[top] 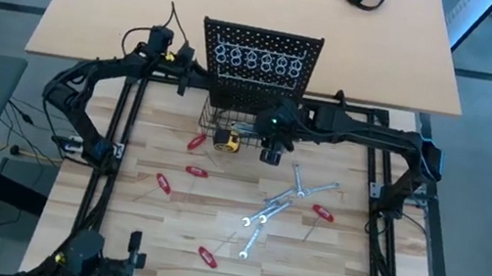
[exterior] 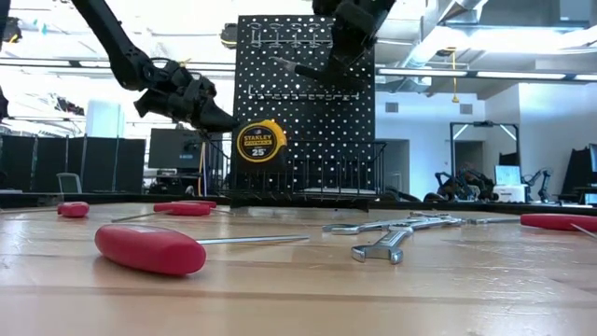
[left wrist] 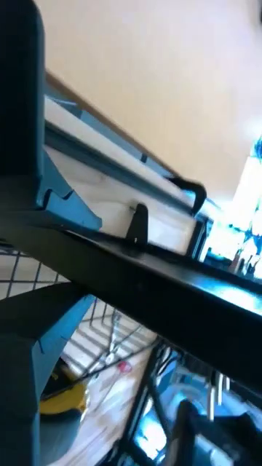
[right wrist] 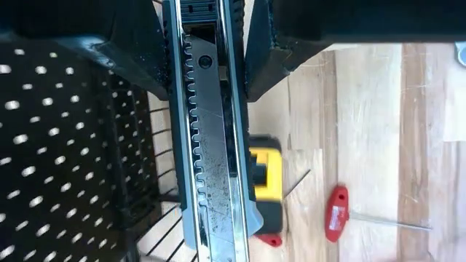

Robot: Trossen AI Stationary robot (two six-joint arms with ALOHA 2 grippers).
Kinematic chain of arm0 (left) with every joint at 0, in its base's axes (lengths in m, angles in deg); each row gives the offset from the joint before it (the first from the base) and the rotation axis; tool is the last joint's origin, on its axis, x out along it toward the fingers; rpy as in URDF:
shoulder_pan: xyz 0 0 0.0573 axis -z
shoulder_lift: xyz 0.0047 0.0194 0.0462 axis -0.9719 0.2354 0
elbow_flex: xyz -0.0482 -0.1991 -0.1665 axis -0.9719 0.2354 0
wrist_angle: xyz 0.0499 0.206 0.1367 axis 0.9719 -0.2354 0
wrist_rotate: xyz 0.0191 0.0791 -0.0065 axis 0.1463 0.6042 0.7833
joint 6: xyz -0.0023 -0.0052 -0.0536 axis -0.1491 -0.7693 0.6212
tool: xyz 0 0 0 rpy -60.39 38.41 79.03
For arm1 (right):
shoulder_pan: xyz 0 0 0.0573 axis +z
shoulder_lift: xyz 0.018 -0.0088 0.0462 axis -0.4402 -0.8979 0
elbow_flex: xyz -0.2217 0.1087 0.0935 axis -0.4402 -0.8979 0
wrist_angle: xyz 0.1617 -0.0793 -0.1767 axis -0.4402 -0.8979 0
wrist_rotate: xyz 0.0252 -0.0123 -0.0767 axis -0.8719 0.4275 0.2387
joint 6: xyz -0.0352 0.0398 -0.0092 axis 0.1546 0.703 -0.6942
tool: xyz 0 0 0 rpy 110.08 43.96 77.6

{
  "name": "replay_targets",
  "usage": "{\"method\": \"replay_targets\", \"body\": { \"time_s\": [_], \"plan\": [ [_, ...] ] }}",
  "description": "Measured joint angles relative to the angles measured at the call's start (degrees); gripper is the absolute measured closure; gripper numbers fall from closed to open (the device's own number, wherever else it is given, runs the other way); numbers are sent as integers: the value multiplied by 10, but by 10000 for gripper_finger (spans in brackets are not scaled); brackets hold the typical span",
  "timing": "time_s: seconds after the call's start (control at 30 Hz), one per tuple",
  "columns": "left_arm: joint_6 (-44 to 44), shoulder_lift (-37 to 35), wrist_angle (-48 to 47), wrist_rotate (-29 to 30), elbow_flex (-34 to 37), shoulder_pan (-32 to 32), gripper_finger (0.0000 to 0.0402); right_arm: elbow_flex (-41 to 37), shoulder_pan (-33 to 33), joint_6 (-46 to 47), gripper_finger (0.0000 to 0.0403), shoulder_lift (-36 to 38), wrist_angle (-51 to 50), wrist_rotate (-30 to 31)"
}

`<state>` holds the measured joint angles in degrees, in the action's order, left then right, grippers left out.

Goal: Hang tools onto peg board
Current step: Put the cutter into the pegboard

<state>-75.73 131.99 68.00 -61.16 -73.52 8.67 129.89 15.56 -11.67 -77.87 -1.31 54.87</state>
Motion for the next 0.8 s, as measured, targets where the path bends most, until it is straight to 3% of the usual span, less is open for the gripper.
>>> {"method": "replay_targets", "body": {
  "time_s": [0.27, 0.8],
  "plan": [
    [12, -1, 0, 4, 1, -21, 247, -14, -46, -31, 235, -52, 32, -7],
    [0, -58, -42, 25, 1, -21, 245, -13, -68, -65, 229, -84, 66, -1]
  ]
}}
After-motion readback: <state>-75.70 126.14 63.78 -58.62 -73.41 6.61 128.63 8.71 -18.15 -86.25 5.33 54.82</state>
